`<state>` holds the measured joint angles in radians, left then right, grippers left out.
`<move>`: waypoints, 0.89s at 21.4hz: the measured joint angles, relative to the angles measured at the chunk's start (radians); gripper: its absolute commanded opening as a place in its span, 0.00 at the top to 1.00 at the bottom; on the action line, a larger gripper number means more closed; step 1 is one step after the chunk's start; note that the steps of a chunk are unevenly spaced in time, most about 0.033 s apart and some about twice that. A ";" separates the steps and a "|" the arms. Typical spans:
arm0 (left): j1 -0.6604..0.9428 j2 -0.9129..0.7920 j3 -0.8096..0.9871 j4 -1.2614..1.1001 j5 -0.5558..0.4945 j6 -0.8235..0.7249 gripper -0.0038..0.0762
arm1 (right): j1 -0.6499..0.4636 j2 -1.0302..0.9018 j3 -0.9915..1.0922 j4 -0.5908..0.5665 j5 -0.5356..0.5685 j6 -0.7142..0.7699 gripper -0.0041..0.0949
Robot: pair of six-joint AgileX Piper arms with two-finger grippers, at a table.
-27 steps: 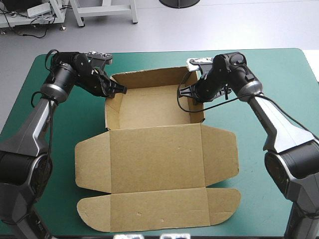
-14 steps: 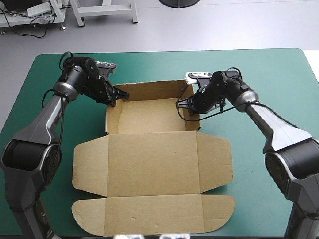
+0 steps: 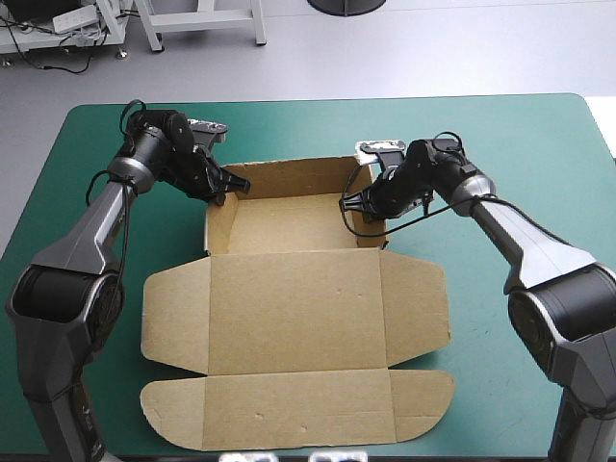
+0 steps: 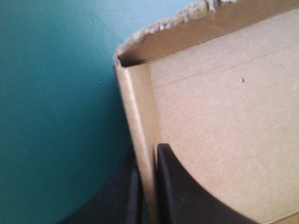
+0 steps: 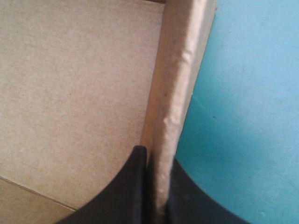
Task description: Fold the box
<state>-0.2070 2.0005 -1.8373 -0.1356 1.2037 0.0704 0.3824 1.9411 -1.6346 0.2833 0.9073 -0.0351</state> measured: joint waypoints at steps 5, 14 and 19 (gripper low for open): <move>0.000 0.002 -0.004 -0.005 0.002 0.033 0.74 | 0.000 0.001 0.000 -0.017 -0.004 -0.032 0.78; -0.012 0.045 -0.002 -0.075 0.024 0.134 0.54 | 0.010 0.034 -0.062 -0.165 -0.066 -0.106 0.71; -0.012 0.045 -0.080 -0.072 0.032 0.092 0.54 | 0.010 0.034 -0.221 -0.257 0.031 -0.103 0.67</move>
<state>-0.2188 2.0451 -1.9177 -0.2079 1.2352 0.1623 0.3921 1.9756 -1.8556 0.0264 0.9384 -0.1381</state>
